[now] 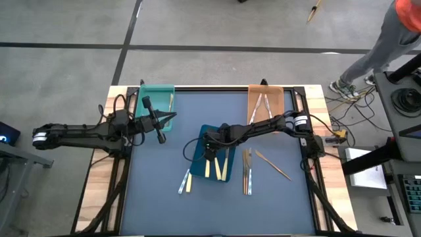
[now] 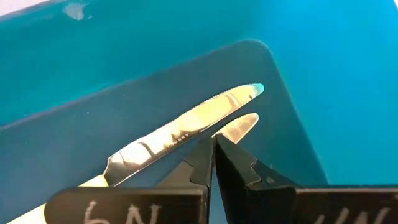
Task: Sort silverware by color (type)
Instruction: Put the left yellow knife into the blue bin
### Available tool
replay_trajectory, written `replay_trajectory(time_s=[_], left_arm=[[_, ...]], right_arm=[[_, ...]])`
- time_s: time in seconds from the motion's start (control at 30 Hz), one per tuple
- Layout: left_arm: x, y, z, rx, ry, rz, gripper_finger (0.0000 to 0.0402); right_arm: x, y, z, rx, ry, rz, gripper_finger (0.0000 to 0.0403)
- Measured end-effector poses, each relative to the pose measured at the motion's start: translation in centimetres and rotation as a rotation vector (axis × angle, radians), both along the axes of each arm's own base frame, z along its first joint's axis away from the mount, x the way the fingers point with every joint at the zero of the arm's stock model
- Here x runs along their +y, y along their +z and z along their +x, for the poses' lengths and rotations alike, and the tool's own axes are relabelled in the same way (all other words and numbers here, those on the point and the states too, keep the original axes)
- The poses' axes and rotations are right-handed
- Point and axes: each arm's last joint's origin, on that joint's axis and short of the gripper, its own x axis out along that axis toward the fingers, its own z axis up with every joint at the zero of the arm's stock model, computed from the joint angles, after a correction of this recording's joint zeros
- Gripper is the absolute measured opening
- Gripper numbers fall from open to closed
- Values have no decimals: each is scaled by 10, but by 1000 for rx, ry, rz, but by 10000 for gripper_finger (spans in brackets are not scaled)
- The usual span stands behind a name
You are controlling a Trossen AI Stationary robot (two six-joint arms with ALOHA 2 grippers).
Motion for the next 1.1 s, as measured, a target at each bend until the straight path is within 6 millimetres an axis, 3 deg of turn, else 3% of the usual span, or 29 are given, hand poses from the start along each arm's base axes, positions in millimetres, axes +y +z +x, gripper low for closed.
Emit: replay_trajectory(time_s=[1.1], left_arm=[[0, 0, 0, 0, 0, 0, 0]], right_arm=[[3, -4, -14, 140, -59, 24, 9]])
